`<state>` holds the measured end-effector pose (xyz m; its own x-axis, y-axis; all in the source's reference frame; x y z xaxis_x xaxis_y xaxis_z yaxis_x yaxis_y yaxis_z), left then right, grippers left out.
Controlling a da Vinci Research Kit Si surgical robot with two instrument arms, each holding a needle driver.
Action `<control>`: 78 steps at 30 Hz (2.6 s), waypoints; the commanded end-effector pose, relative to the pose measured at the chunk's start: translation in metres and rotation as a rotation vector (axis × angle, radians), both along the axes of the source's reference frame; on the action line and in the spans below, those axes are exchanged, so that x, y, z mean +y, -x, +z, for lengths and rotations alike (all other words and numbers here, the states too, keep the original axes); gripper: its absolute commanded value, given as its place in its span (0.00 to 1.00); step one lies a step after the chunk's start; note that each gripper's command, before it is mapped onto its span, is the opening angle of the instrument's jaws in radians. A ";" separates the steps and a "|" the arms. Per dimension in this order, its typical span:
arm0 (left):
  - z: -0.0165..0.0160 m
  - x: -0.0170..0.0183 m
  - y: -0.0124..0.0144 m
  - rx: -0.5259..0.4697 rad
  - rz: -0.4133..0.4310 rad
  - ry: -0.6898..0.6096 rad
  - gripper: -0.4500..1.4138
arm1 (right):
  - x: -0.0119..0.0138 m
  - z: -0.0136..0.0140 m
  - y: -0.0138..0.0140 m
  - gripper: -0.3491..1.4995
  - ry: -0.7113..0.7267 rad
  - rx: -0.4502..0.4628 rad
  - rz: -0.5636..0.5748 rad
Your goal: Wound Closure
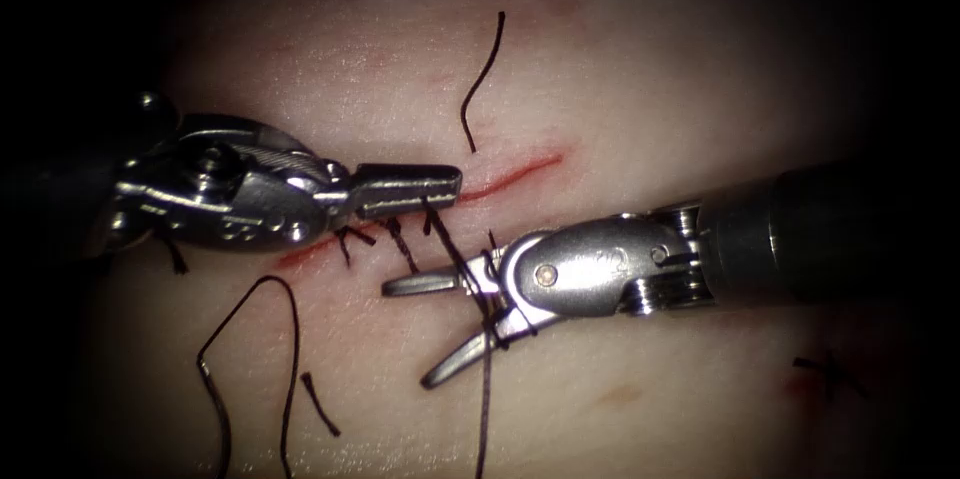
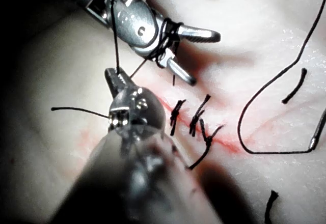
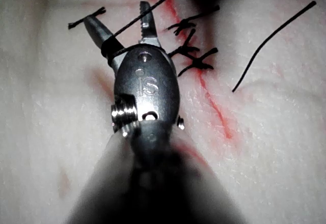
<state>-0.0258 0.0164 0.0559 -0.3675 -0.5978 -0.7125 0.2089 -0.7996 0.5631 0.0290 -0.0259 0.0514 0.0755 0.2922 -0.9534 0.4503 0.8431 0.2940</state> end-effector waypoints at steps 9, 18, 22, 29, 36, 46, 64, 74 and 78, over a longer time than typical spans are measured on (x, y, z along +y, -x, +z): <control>0.0054 -0.0002 -0.0006 -0.004 -0.006 -0.008 0.00 | 0.0002 0.0004 0.0012 0.49 -0.134 0.183 -0.011; 0.0076 -0.0026 -0.0014 0.002 0.010 -0.034 0.00 | 0.0010 0.0009 0.0016 0.21 -0.197 0.282 0.040; 0.0079 -0.0037 -0.0017 0.001 0.011 -0.037 0.00 | 0.0016 0.0011 0.0016 0.21 -0.210 0.276 0.079; 0.0085 -0.0067 -0.0010 0.001 0.019 -0.047 0.00 | 0.0030 0.0009 0.0015 0.29 -0.225 0.253 0.147; 0.0092 -0.0090 0.0003 0.008 0.014 -0.052 0.00 | 0.0037 0.0007 0.0012 0.45 -0.204 0.177 0.242; 0.0089 -0.0106 0.0018 0.008 -0.001 -0.066 0.00 | 0.0042 0.0010 0.0014 0.53 -0.203 -0.013 0.463; 0.0050 -0.0125 0.0010 0.004 -0.200 -0.062 0.00 | 0.0063 0.0011 0.0033 0.53 -0.166 -0.234 0.749; 0.0052 -0.0109 0.0025 0.012 -0.222 -0.072 0.00 | 0.0077 0.0019 0.0037 0.55 -0.220 -0.275 0.863; 0.0053 -0.0097 0.0030 0.009 -0.229 -0.080 0.00 | 0.0083 0.0024 0.0038 0.58 -0.244 -0.316 0.901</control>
<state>-0.0284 0.0068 0.0606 -0.4959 -0.4372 -0.7503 0.0186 -0.8691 0.4942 0.0246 -0.0171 0.0534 -0.0313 0.5499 -0.8347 -0.4656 0.7309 0.4990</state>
